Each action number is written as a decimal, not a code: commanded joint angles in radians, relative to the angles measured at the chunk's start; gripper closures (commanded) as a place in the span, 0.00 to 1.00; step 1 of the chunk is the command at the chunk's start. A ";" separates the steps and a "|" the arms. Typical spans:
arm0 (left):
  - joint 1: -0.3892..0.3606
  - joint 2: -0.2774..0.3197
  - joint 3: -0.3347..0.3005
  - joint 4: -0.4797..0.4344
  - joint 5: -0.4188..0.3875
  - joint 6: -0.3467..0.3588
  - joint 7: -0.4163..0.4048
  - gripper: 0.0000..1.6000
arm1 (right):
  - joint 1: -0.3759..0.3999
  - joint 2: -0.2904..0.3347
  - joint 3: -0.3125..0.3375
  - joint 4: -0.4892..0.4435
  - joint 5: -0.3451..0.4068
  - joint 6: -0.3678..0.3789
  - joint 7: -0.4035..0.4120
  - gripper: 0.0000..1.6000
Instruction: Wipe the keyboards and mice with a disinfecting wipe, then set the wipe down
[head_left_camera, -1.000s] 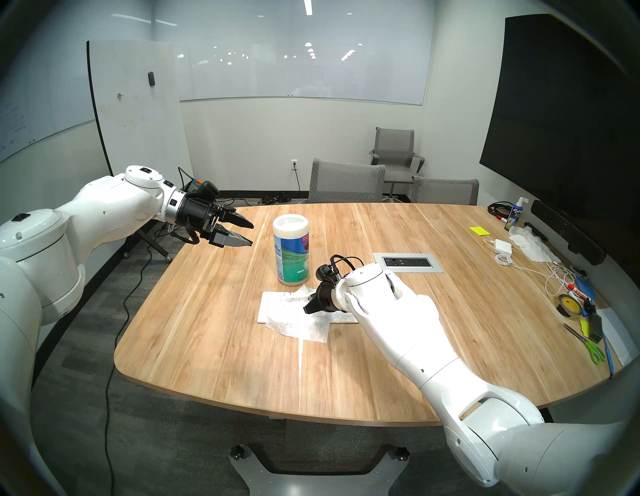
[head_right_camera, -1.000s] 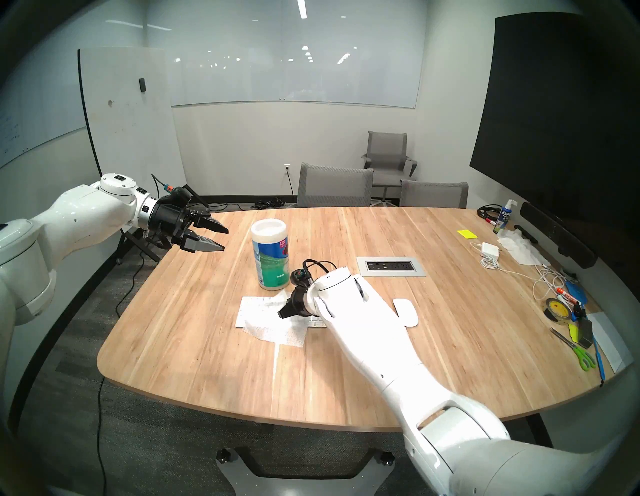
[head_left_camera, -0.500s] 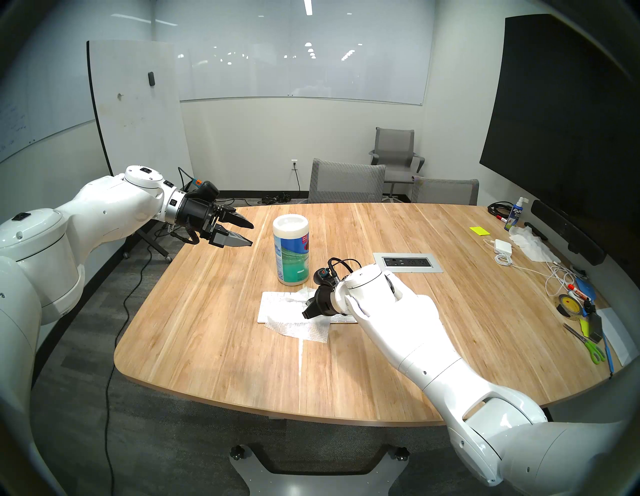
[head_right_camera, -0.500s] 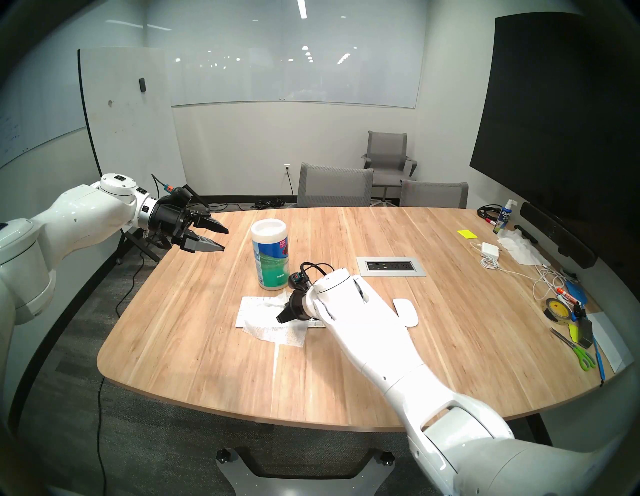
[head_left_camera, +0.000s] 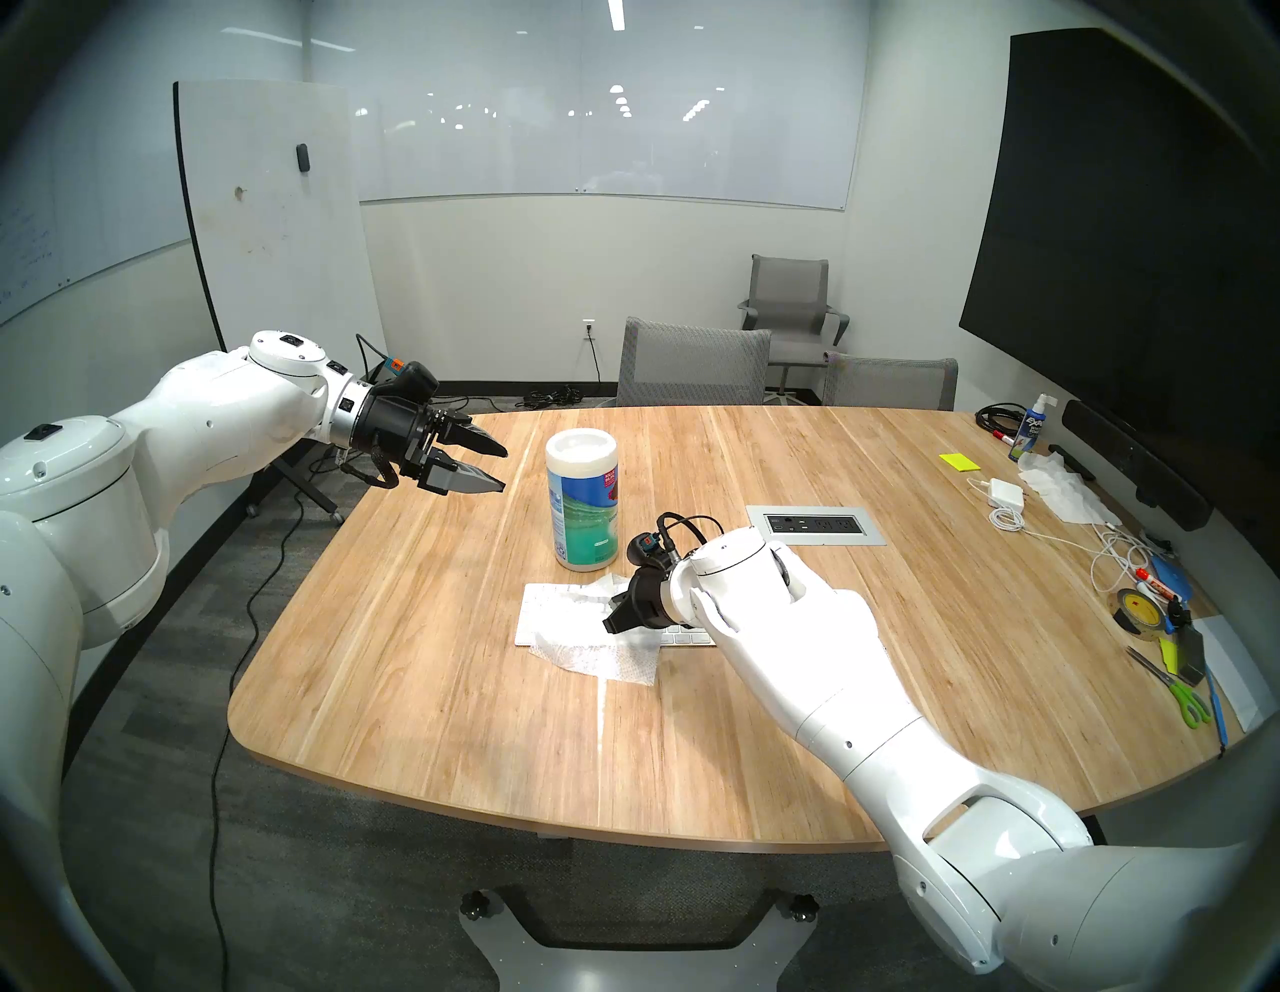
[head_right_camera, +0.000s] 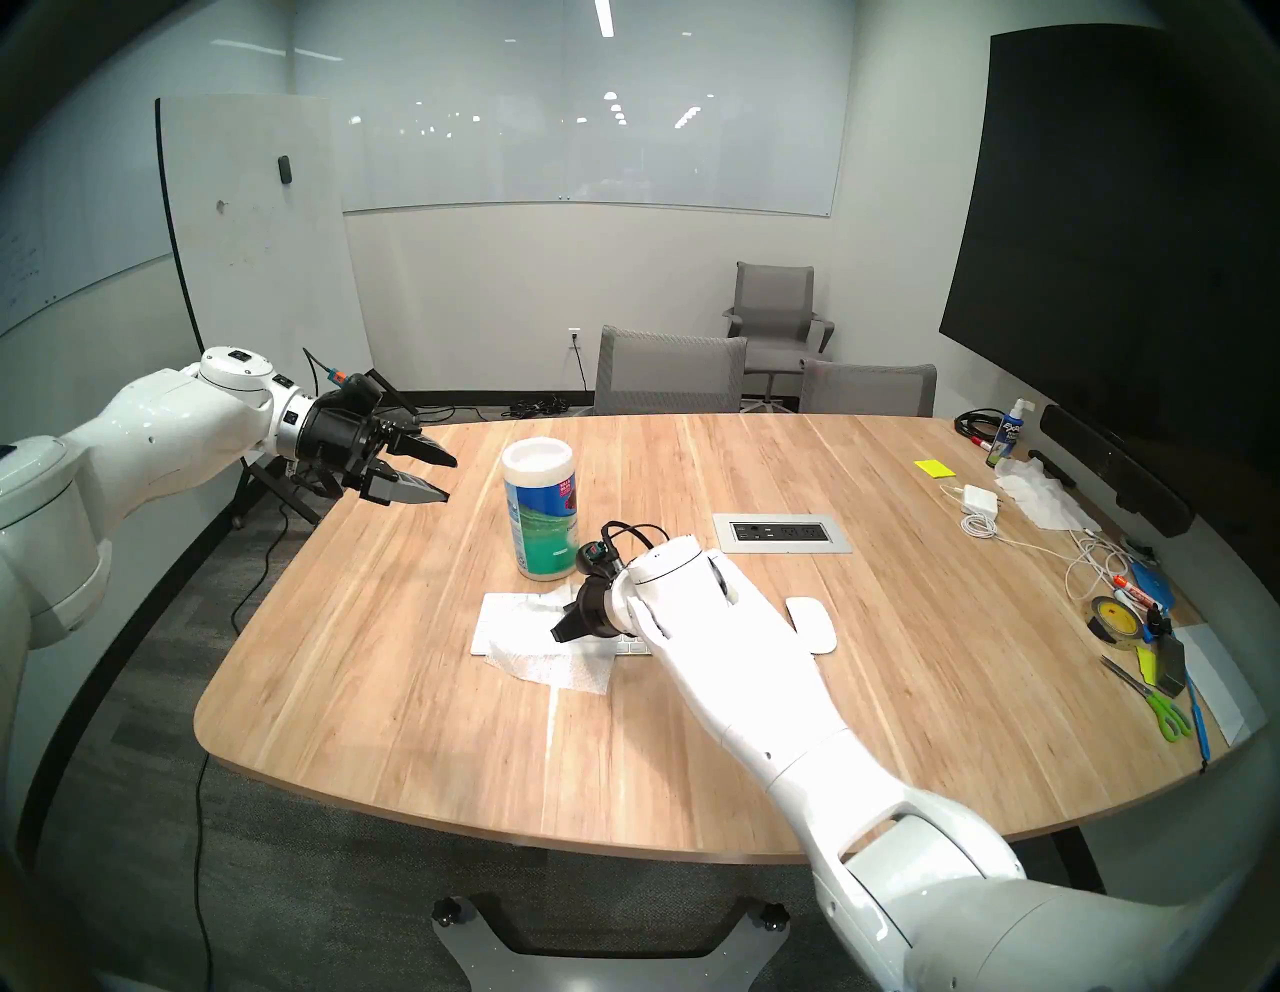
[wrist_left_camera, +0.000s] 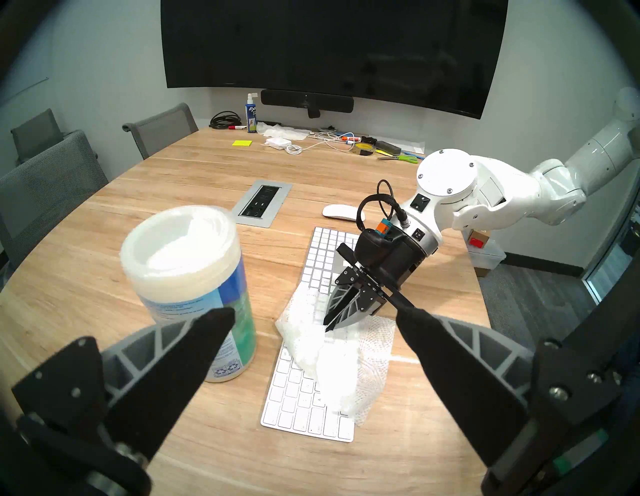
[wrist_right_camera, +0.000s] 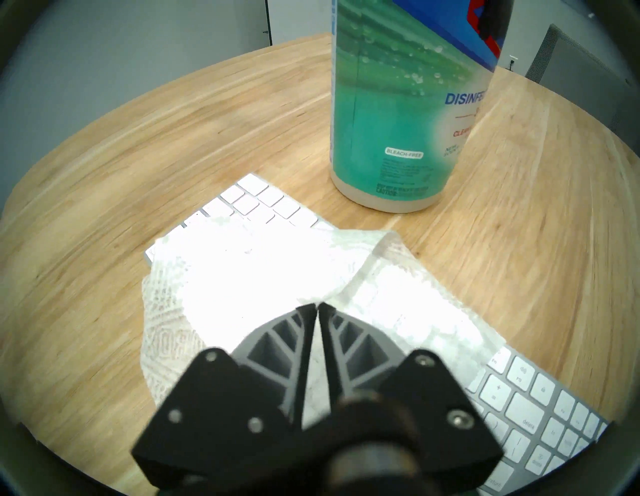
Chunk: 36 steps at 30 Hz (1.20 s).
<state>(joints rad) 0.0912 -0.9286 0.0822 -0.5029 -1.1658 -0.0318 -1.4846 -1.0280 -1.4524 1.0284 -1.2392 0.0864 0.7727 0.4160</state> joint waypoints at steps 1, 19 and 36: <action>-0.027 -0.001 0.001 0.003 -0.014 0.000 0.001 0.00 | 0.023 -0.019 0.013 -0.010 0.007 -0.010 -0.004 0.05; -0.031 -0.002 0.016 0.004 -0.027 -0.003 0.001 0.00 | 0.024 -0.015 0.001 -0.002 -0.014 -0.014 -0.027 0.00; -0.034 -0.003 0.026 0.005 -0.036 -0.005 0.001 0.00 | 0.039 -0.052 -0.001 0.039 -0.053 -0.001 -0.085 0.00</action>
<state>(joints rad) 0.0840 -0.9302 0.1087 -0.5004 -1.1887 -0.0372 -1.4846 -1.0186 -1.4784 1.0238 -1.2005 0.0324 0.7565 0.3413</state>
